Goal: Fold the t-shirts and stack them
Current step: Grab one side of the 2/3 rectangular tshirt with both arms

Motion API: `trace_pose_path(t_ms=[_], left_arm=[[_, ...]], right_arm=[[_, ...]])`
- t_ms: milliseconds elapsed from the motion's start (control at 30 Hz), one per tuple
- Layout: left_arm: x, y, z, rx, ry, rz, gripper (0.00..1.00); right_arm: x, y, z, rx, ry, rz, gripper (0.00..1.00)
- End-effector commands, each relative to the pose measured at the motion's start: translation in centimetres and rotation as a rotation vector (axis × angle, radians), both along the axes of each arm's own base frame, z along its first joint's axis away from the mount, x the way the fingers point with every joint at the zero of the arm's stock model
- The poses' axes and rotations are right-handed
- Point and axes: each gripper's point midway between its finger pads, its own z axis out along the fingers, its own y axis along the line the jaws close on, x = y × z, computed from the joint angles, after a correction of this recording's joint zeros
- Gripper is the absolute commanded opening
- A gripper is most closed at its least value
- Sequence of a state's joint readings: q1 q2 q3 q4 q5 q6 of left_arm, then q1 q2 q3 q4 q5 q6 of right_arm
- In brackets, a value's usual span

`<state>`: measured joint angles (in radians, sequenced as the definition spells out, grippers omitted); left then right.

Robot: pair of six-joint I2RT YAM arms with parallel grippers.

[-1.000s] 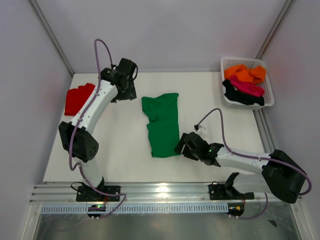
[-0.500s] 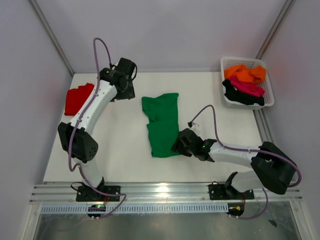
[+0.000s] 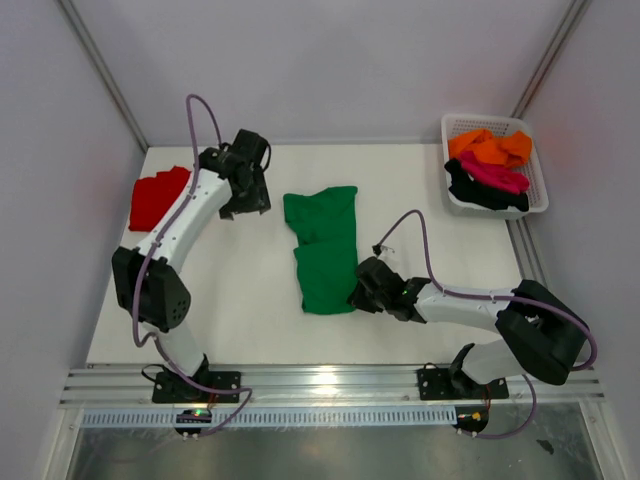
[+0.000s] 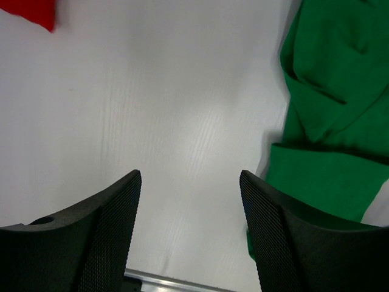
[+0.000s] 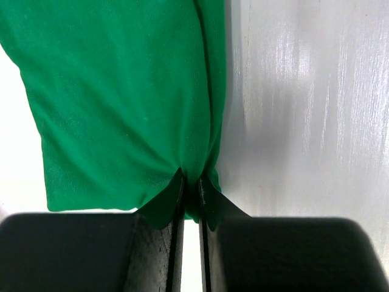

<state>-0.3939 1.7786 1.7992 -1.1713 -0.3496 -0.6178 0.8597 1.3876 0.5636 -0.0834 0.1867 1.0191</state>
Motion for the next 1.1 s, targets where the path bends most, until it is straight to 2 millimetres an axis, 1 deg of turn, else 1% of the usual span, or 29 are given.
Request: trace_pose_path(t_ms=[0, 33, 67, 100, 133, 167, 200, 233, 267, 300, 333, 367, 400, 433, 467, 500, 533, 567, 600, 633, 667, 767, 800, 867, 900, 967, 1033, 1067], left_arm=[[-3.5, -3.5, -3.8, -0.225, 0.124, -0.031, 0.68], [-4.3, -3.8, -5.1, -0.252, 0.154, -0.027, 0.67], [-6.4, -3.5, -7.5, -0.252, 0.219, -0.014, 0.67], [-6.8, -3.8, -8.3, -0.273, 0.224, -0.004, 0.67], [-7.7, -4.0, -9.2, -0.293, 0.252, 0.004, 0.67], [-9.6, -3.9, -11.0, -0.306, 0.314, 0.012, 0.67], [-10.1, -4.2, -11.1, -0.336, 0.307, 0.031, 0.67], [-10.1, -4.8, -11.3, -0.382, 0.290, 0.032, 0.67], [-11.2, -4.6, -12.6, -0.390, 0.307, 0.050, 0.68], [-11.3, -4.9, -12.1, -0.433, 0.268, 0.080, 0.68], [-10.3, -5.5, -11.9, -0.480, 0.207, 0.085, 0.69], [-11.6, -5.4, -13.0, -0.506, 0.224, 0.106, 0.69], [-11.6, -5.8, -12.4, -0.550, 0.185, 0.110, 0.69], [-12.8, -5.6, -13.7, -0.576, 0.204, 0.171, 0.69], [-12.1, -6.2, -13.4, -0.622, 0.153, 0.171, 0.69], [-12.2, -6.2, -13.6, -0.635, 0.133, 0.189, 0.70], [-12.2, -6.2, -13.1, -0.664, 0.099, 0.213, 0.70], [-12.6, -6.1, -13.9, -0.669, 0.082, 0.221, 0.70], [-12.8, -6.0, -14.1, -0.667, 0.063, 0.224, 0.70], [-13.0, -6.2, -13.8, -0.688, 0.044, 0.222, 0.71], [-13.1, -6.2, -14.3, -0.703, 0.034, 0.228, 0.71], [-13.4, -6.3, -15.0, -0.708, 0.028, 0.216, 0.71], [-13.0, -6.7, -14.9, -0.723, 0.009, 0.202, 0.71], [-13.4, -7.2, -15.6, -0.739, 0.035, 0.192, 0.72], [-13.0, -7.5, -15.5, -0.758, 0.016, 0.182, 0.71], [-13.2, -8.1, -16.2, -0.761, 0.032, 0.169, 0.72], [-13.0, -8.7, -16.3, -0.763, 0.034, 0.155, 0.72], [-13.2, -9.0, -16.9, -0.751, 0.051, 0.147, 0.71]], right_arm=[[0.6, 0.6, 0.4, 0.000, -0.020, 0.021, 0.06], [0.5, 0.6, 0.4, -0.002, -0.017, 0.024, 0.06], [0.6, 0.6, 0.4, -0.002, -0.017, 0.022, 0.06], [0.6, 0.7, 0.4, 0.000, -0.015, 0.026, 0.06], [0.6, 0.8, 0.4, 0.000, -0.014, 0.027, 0.06], [0.5, 0.8, 0.3, -0.001, -0.011, 0.027, 0.06], [0.5, 0.8, 0.3, 0.001, -0.009, 0.029, 0.06], [0.5, 0.8, 0.1, -0.003, -0.004, 0.031, 0.06], [0.5, 0.9, 0.1, -0.002, -0.002, 0.033, 0.06], [0.4, 1.0, 0.0, -0.003, 0.003, 0.038, 0.06], [0.3, 1.1, -0.1, -0.003, 0.009, 0.042, 0.06], [0.4, 1.2, -0.1, -0.004, 0.010, 0.046, 0.06], [0.4, 1.3, -0.1, -0.003, 0.012, 0.050, 0.06], [0.3, 1.3, -0.1, -0.003, 0.014, 0.053, 0.06], [0.3, 1.3, -0.1, -0.004, 0.016, 0.056, 0.06], [0.3, 1.4, 0.0, -0.005, 0.014, 0.059, 0.06], [0.3, 1.3, -0.1, -0.009, 0.015, 0.060, 0.06], [0.3, 1.3, -0.1, -0.010, 0.014, 0.064, 0.06], [0.3, 1.3, -0.1, -0.011, 0.015, 0.065, 0.06], [0.2, 1.3, -0.1, -0.013, 0.015, 0.067, 0.06], [0.2, 1.3, -0.2, -0.014, 0.017, 0.068, 0.06], [0.2, 1.3, -0.2, -0.013, 0.019, 0.070, 0.06], [0.2, 1.3, -0.2, -0.010, 0.017, 0.071, 0.06], [0.2, 1.4, -0.1, -0.011, 0.016, 0.073, 0.06], [0.3, 1.3, -0.1, -0.012, 0.015, 0.070, 0.06], [0.2, 1.3, -0.1, -0.010, 0.013, 0.072, 0.06], [0.2, 1.3, -0.1, -0.011, 0.016, 0.069, 0.05], [0.3, 1.3, -0.1, -0.010, 0.015, 0.069, 0.06]])
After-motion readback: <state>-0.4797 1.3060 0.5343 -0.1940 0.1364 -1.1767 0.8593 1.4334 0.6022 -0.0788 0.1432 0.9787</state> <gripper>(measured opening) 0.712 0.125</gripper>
